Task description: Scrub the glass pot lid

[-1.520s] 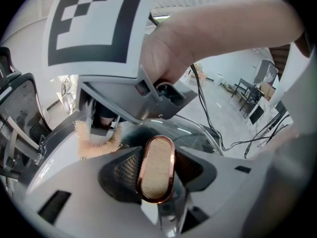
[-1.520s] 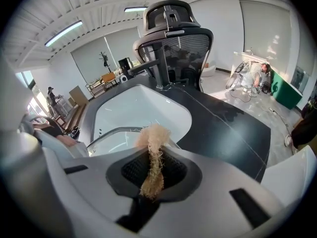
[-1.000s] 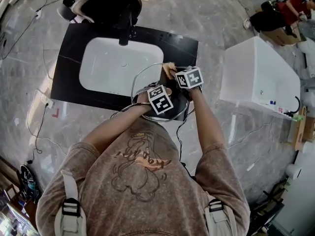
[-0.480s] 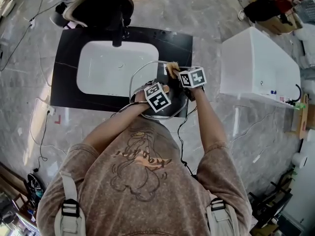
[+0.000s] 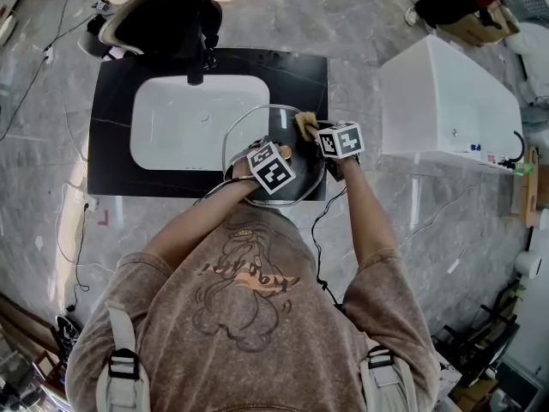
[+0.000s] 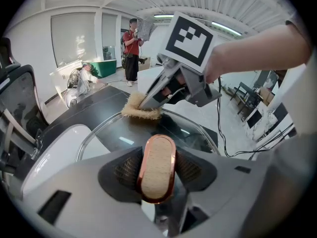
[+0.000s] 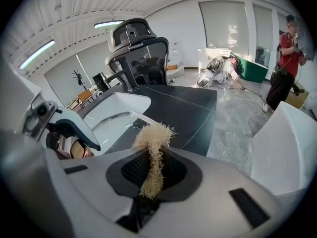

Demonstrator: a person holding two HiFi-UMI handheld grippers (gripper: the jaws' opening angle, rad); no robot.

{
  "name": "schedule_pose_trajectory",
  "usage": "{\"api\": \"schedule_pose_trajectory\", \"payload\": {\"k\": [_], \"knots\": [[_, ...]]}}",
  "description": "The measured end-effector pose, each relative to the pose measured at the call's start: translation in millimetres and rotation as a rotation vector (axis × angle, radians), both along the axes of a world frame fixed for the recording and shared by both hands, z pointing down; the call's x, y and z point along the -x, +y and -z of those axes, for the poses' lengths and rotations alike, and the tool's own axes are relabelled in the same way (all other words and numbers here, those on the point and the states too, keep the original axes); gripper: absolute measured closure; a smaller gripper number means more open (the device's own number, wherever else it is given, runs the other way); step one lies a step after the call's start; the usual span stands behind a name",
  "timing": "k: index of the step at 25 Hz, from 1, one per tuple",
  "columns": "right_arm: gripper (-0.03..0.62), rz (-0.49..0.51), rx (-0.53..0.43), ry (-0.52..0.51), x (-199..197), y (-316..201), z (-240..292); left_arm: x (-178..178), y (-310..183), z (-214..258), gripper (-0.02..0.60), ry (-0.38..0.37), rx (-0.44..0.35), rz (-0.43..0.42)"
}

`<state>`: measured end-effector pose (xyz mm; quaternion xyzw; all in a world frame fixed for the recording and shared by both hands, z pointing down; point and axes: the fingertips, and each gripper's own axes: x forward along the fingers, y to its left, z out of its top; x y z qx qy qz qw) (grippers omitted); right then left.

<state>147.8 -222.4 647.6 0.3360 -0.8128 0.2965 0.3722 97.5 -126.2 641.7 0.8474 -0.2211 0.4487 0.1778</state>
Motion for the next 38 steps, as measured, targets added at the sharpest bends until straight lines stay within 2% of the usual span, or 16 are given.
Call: {"api": "schedule_pose_trajectory", "payload": {"k": [7,12,38], "knots": [[0.543,-0.06,-0.015,-0.005,-18.0,13.2,1.6,-0.3,-0.5,1.3,0.376,-0.001,0.009,0.006],[0.543,-0.097,0.001,-0.054,-23.4,24.8,-3.0,0.6,-0.4,-0.2,0.376,-0.006,0.015,0.004],[0.545,-0.199,-0.015,-0.015,-49.1,92.9,-1.3,0.6,-0.4,0.7,0.374,-0.005,0.026,0.008]]}}
